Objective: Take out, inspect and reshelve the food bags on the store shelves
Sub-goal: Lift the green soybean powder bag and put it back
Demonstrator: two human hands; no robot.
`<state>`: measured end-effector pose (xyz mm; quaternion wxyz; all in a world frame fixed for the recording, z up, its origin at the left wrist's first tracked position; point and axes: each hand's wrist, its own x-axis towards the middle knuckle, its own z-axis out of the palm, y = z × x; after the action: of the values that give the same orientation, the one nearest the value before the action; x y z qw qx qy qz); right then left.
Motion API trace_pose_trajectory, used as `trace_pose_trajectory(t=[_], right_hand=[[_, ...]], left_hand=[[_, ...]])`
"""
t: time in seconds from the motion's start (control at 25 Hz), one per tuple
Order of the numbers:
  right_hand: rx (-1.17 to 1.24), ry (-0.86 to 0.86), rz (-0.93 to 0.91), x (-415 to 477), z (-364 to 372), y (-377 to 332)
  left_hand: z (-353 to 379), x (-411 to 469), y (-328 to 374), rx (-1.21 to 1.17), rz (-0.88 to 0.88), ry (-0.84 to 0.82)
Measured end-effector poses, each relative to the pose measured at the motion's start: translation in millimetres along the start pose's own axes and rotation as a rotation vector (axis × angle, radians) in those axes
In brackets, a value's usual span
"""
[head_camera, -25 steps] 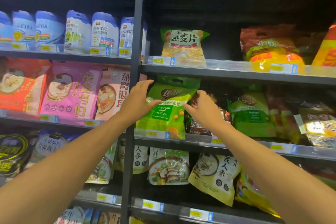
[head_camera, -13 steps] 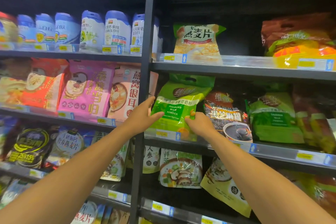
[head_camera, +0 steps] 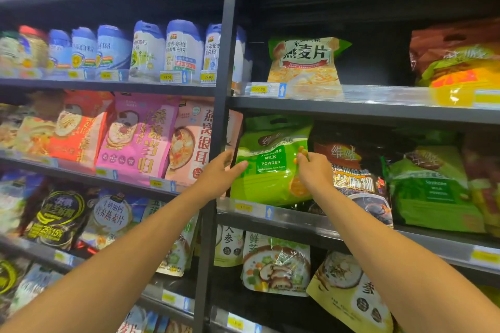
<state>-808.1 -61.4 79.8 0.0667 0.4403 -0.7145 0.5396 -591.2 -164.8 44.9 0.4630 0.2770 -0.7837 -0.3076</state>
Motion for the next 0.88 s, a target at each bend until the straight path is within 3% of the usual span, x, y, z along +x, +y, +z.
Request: trace_pose_trajectory(t=[0.28,0.48,0.68,0.88], right_hand=[[0.241,0.031,0.097,17,-24,-2],[0.43,-0.018,0.164,17,-53,-2],[0.443,-0.082,0.153,-2,-70,-2],[0.445,-0.072,0.127,-30,-83,1]], left_hand=[[9,25,6,-0.062,-0.161,-0.062],[17,39,15,-0.537,-0.395,-0.193],[24,35,36,-0.848,-0.416,-0.355],[31,15,45,-0.854,-0.43,-0.352]])
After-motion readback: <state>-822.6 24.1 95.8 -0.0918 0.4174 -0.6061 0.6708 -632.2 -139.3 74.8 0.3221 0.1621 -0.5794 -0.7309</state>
